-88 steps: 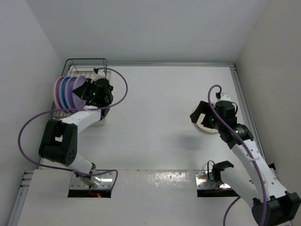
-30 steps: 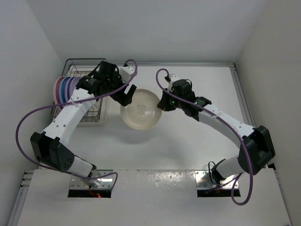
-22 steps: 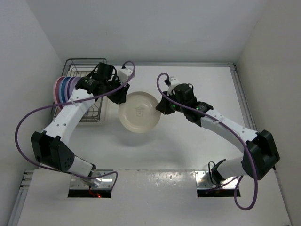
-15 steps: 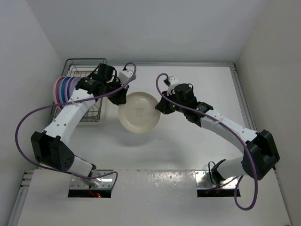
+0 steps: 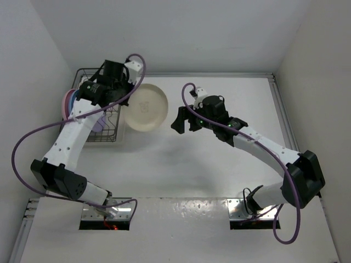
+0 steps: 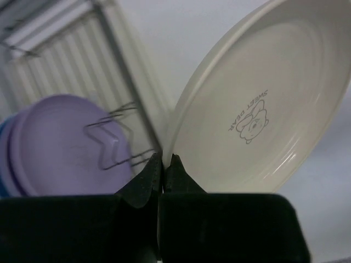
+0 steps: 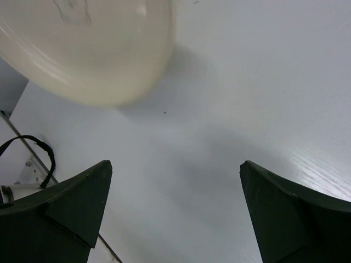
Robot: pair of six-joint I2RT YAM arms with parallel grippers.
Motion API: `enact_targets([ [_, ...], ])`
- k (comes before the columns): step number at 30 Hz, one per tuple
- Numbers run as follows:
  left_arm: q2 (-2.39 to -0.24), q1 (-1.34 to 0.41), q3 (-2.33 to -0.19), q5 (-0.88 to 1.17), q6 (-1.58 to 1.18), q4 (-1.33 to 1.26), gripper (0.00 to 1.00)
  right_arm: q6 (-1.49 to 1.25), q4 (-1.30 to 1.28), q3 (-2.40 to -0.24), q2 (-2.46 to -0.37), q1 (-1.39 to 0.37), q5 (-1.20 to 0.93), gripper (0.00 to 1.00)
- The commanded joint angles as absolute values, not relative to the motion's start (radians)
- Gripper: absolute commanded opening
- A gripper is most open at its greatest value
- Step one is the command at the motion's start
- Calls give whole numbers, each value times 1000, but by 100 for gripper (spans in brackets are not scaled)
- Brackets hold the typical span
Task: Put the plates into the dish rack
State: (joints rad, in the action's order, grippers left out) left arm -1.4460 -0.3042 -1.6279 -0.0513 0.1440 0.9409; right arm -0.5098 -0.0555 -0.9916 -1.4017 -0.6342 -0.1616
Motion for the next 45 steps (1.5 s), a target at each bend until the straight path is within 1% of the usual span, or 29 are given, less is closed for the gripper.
enact_targets([
  [1,-1411,-276,-1717,-387,75,905,0,-535,-29,-1011,-1391,-640,-132,100],
  [3,-1397,-265,-1726,-522,75,862,0,-541,-44,-999,-1375,-641,-117,100],
  [4,-1381,-256,-1695,-680,89,841,0,-545,-44,-986,-1367,-638,-103,100],
  [6,-1352,-256,-1637,-832,151,737,0,-551,-45,-956,-1345,-640,-86,100],
  [7,-1342,-247,-1564,-936,176,698,0,-558,-44,-950,-1341,-640,-72,100],
  [9,-1332,-235,-1493,-976,193,631,0,-560,-40,-928,-1329,-640,-68,100],
  [12,-1322,-225,-1431,-976,204,553,0,-568,-37,-911,-1324,-638,-66,100],
  [16,-1322,-225,-1284,-1127,288,364,0,-572,-43,-900,-1318,-635,-63,100],
  [19,-1299,-225,-1211,-1184,382,201,0,-571,-44,-882,-1295,-632,-55,100],
  [20,-1289,-225,-1201,-1195,403,142,0,-572,-44,-876,-1293,-630,-51,100],
  [28,-1269,-235,-1117,-1247,571,-43,0,-583,-45,-857,-1278,-620,-46,100],
  [30,-1269,-235,-1117,-1221,487,55,0,-581,-51,-857,-1282,-621,-45,100],
  [40,-1311,-235,-1120,-1164,321,221,0,-575,-69,-856,-1273,-617,-38,100],
  [45,-1322,-235,-1131,-1129,301,251,0,-583,-64,-841,-1266,-617,-34,100],
])
